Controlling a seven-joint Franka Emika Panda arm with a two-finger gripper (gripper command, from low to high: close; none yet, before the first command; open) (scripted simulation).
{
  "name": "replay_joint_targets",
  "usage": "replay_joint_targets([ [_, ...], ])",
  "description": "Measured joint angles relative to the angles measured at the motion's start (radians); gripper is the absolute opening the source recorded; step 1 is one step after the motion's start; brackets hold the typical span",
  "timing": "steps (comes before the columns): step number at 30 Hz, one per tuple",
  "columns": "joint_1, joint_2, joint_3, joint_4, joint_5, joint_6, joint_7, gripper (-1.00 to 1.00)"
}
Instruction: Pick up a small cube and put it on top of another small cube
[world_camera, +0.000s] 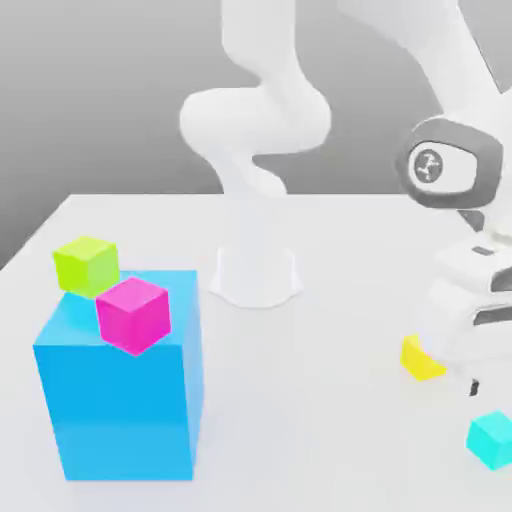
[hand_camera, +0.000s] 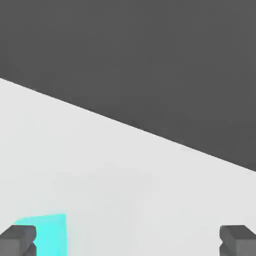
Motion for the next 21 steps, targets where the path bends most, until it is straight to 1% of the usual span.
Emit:
replay_joint_targets([
  [2,0.024,0.065,0.014,-0.004,0.002,0.027,0.011,0.0],
  [3,0.037,0.101,0.007,0.001,-0.014,0.047,0.025,0.0],
  [6,0.095,0.21,-0.057,0.026,-0.083,0.122,0.079,0.0],
  [7,0.115,0.242,-0.081,0.034,-0.104,0.146,0.095,-1.0],
  [14,0.118,0.248,-0.085,0.035,-0.107,0.151,0.097,-1.0],
  [18,0.051,0.125,0.001,0.002,-0.018,0.062,0.033,-1.0],
  [19,0.035,0.108,0.003,0.0,0.007,0.054,0.037,-1.0],
  [21,0.017,0.049,0.001,-0.004,0.024,0.039,0.041,-1.0],
])
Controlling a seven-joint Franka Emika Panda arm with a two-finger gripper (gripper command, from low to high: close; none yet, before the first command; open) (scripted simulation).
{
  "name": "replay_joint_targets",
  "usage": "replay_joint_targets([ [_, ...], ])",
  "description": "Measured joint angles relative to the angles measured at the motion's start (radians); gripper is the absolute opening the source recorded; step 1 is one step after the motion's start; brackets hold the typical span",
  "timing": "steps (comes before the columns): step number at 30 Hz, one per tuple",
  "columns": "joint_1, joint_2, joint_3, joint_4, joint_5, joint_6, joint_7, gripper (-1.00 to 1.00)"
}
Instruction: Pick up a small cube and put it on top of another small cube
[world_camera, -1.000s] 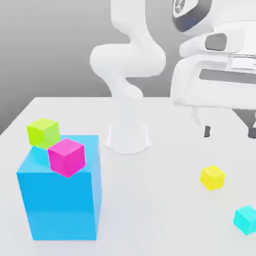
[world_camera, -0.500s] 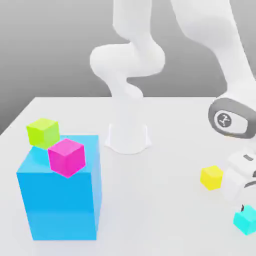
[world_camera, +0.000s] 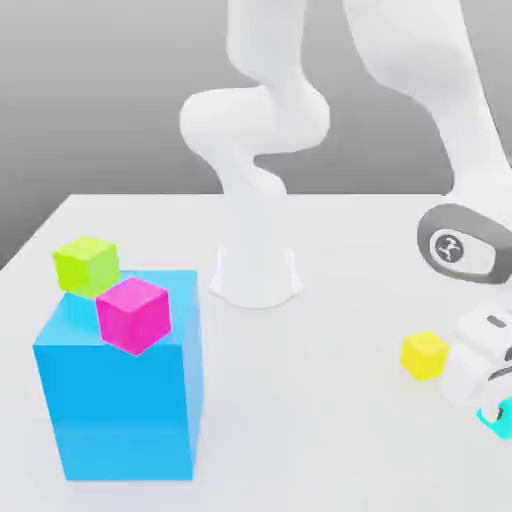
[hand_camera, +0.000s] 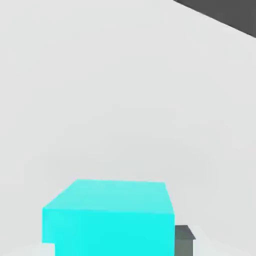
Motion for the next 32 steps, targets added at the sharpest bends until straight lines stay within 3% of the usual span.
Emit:
replay_joint_targets([
  [5,-0.086,-0.164,-0.094,-0.025,0.025,-0.11,0.067,-1.0],
  [9,-0.236,-0.299,-0.174,-0.052,0.052,-0.222,0.136,-1.0],
  [24,-0.59,-0.824,-0.473,-0.157,0.22,-0.626,0.363,-1.0],
  [29,-0.621,-0.763,-0.509,-0.258,0.236,-0.501,0.378,-1.0],
  [30,-0.623,-0.754,-0.51,-0.272,0.236,-0.477,0.378,1.0],
  [32,-0.623,-0.754,-0.51,-0.272,0.236,-0.477,0.378,1.0],
])
